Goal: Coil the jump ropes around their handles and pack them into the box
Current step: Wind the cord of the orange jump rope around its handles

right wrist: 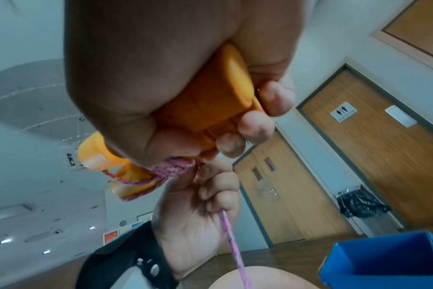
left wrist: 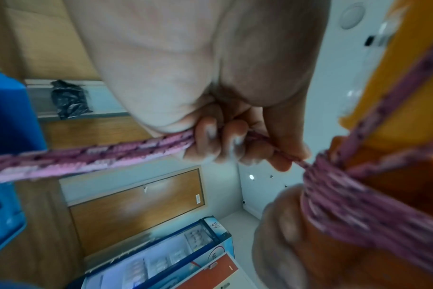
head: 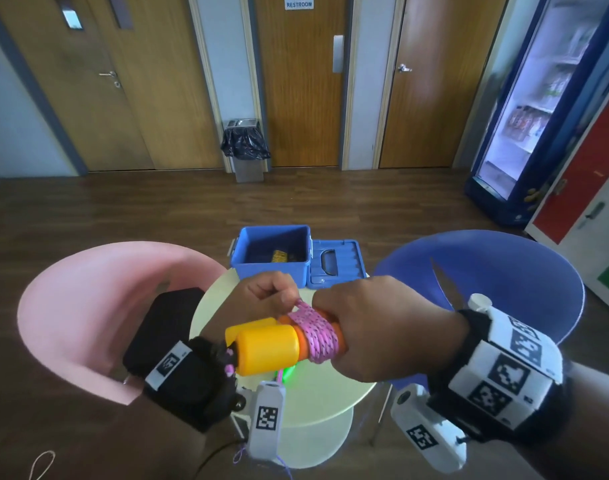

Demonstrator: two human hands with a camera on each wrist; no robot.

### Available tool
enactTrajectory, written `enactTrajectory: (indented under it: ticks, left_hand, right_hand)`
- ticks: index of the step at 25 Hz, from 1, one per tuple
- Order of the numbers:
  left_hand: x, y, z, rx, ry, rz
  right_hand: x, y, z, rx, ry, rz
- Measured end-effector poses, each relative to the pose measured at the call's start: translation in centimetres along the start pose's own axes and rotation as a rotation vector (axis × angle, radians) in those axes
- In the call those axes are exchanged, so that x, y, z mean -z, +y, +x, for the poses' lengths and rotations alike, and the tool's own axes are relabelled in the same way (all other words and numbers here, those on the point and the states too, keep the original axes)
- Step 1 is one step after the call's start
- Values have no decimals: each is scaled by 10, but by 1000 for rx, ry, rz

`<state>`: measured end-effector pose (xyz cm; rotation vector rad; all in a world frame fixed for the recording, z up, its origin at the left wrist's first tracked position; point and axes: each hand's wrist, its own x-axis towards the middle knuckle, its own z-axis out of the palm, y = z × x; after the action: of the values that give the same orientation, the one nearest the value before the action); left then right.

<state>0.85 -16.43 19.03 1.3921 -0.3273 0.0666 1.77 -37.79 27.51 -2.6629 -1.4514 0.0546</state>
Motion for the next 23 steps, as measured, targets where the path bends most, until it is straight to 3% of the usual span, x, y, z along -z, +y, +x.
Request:
enactTrajectory:
  ticks: [3,7,9,11,17,21,23]
  left_hand:
    - [-2,-21,-3,87,-22,-241]
    - [-31,-39,-6,182,421,-532]
    - [-44,-37,-9,164,463,-596]
    - [-54,-25,-8,158,546,-416]
    - [-70,-15,-13,-45,466,-150]
    - [-46,-4,-16,187,358,495]
    - [-20,9,-13,90,250,634]
  right_hand:
    - [-3,0,4,-18,111,-5]
    - [-7,-2,10,-78,254,60]
    - [-7,-4,13,-137,301,71]
    - [-7,-6,17,-205,311,60]
    - [-10,-8,23,-302,287,57]
    - [-12,-4,17,-244,153,98]
    - [-13,-1,9,-196,54,74]
